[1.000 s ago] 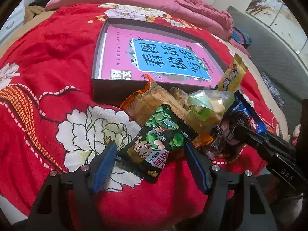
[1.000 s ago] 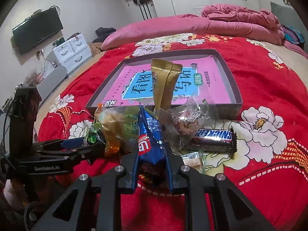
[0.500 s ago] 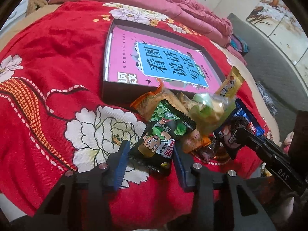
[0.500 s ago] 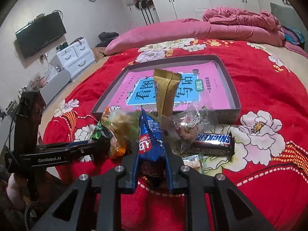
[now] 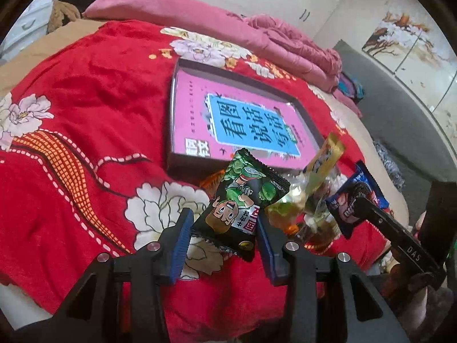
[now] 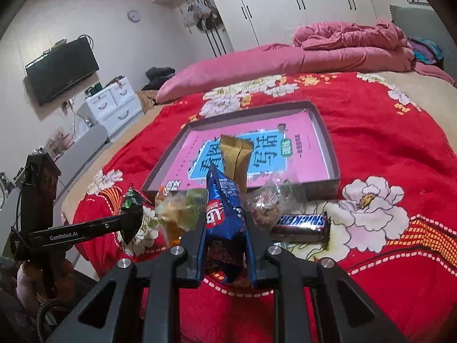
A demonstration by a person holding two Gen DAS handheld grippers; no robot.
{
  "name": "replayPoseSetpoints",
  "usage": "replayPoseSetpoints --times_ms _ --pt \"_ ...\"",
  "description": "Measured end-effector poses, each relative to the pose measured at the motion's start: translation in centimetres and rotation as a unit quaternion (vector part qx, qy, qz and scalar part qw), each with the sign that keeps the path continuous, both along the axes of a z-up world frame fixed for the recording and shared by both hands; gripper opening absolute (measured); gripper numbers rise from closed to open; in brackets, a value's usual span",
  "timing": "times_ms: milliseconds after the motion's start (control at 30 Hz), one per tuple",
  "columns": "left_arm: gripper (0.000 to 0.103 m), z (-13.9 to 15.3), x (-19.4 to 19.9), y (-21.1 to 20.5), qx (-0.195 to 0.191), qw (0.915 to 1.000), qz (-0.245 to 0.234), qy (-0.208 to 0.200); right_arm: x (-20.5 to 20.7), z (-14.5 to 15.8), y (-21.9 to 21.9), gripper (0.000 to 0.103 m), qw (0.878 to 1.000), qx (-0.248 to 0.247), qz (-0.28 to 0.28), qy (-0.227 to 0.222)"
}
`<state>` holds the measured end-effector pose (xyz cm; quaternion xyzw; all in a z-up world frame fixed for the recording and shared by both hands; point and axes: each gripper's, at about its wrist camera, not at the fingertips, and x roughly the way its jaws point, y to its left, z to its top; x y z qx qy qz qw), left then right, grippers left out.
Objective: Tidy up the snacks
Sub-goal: 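Lift both held snacks and carry them over the pink book tray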
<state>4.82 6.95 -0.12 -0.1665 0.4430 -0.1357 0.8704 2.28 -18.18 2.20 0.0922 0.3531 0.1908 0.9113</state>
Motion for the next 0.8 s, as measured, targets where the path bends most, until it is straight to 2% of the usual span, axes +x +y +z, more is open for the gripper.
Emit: replayPoseSetpoints --times_ms 333,567,800 --pt "0.045 1.7 1.6 0.7 -0.022 0.999 0.032 -0.024 0.1 1.6 -2.2 0.023 0.999 0.018 -0.032 -0.036" --pt "0.045 2.8 3.1 0.3 -0.02 0.9978 0.045 -0.045 1.7 2.1 -4.4 0.023 0.995 0.055 -0.068 -0.038" --pt "0.045 2.8 5.1 -0.2 -0.013 0.9971 0.061 -0.043 3.8 2.4 -5.7 0.023 0.993 0.052 -0.097 -0.045"
